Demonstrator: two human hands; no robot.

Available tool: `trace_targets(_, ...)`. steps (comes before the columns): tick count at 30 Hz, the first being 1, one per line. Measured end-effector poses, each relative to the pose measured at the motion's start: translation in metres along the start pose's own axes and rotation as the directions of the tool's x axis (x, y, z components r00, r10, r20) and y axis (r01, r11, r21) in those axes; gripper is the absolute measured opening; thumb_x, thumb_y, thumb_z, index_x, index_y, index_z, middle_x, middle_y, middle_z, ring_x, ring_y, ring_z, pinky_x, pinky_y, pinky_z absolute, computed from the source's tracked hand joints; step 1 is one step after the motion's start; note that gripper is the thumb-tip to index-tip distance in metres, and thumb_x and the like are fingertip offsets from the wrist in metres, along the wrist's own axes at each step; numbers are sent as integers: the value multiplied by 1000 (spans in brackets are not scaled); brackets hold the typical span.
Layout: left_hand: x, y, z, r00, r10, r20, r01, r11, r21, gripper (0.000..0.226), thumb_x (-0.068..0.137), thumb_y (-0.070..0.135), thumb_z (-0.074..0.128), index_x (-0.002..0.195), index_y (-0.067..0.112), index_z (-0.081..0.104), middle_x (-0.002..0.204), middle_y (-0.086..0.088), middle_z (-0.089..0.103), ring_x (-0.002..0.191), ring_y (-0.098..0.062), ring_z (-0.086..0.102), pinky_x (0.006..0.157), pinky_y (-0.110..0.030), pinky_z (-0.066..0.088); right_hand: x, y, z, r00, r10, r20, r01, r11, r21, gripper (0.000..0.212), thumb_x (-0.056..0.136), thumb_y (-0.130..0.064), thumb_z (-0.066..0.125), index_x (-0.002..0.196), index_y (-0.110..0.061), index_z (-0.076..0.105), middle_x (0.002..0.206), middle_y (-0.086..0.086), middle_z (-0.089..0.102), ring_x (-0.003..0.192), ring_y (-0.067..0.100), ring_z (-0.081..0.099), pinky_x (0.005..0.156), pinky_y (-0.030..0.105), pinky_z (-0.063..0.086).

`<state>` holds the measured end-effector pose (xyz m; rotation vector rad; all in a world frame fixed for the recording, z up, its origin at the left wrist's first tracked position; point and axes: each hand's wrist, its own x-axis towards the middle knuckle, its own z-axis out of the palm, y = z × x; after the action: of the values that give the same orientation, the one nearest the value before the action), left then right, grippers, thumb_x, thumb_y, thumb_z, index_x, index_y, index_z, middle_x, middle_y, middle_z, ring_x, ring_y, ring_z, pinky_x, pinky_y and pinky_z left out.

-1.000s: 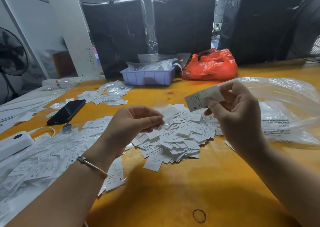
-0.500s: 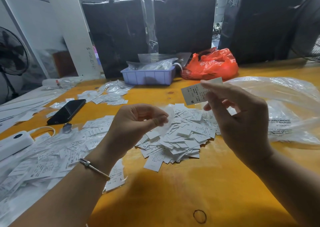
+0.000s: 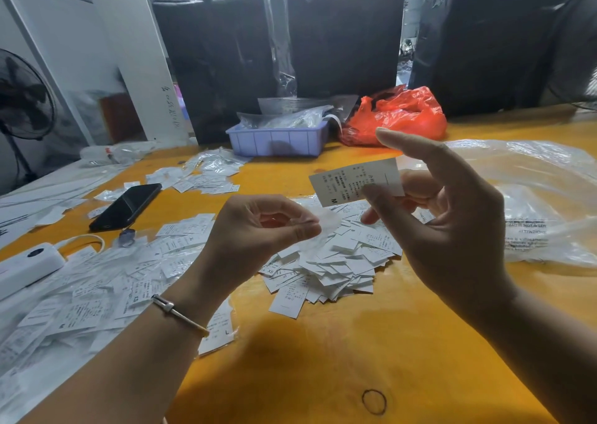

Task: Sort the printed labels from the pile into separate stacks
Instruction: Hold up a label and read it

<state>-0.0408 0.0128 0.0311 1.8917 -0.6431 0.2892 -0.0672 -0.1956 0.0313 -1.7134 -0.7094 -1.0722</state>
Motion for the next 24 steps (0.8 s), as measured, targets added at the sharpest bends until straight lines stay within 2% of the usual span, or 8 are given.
trace_targets(5,0,-1,0,999,-9,31,10,1000,-23,20,70,28,76,83,12,76,86,-1,76,91,-17,71,77,-30,60,-1,0,1,999,22,28,-22,1000,-13,43,84,-8,73,123,-9,57,91,-11,68,75,1,70,59,20,57)
trace_targets(10,1,-1,-2,999,-12,38,13,999,-41,13,70,29,76,77,17,75,86,1,75,100,-15,69,77,-33,60,-1,2,1,998,0,62,3,999,-49,39,85,-11,73,121,-14,58,93,-18,64,78,0,69,57,21,57)
trace_targets(14,1,-3,-2,998,-23,53,26,998,-62,10,71,27,76,75,17,75,87,4,75,105,-12,67,73,-25,58,0,4,2,996,-4,94,13,996,-90,23,86,-10,71,108,-13,64,89,-15,66,74,1,68,53,20,54)
trace_targets(16,1,-3,-3,998,-29,50,32,998,-55,11,70,28,77,75,18,75,88,4,75,105,-14,67,73,-28,60,0,5,1,994,-19,109,30,995,-100,11,86,-7,70,97,-11,69,82,-12,68,69,3,68,51,19,52)
trace_targets(19,0,-4,-4,999,-22,42,23,1000,-16,15,71,29,77,79,16,76,87,3,76,98,-16,70,75,-35,61,0,5,1,992,-14,126,29,992,-121,6,85,-8,70,90,-11,72,74,-12,68,66,2,68,53,18,50)
trace_targets(22,0,-2,-2,999,4,45,-5,1000,25,18,72,30,77,83,17,76,82,4,75,84,-15,71,74,-28,59,-1,7,1,989,0,146,17,993,-113,7,84,-6,72,87,-12,73,72,-9,70,67,1,68,54,19,50)
trace_targets(24,-1,0,-2,999,0,32,-1,1000,24,21,70,35,76,83,18,76,82,3,76,84,-16,71,74,-29,60,0,9,0,985,4,171,15,993,-114,10,82,-3,73,86,-12,73,74,-12,69,68,-1,67,54,15,49)
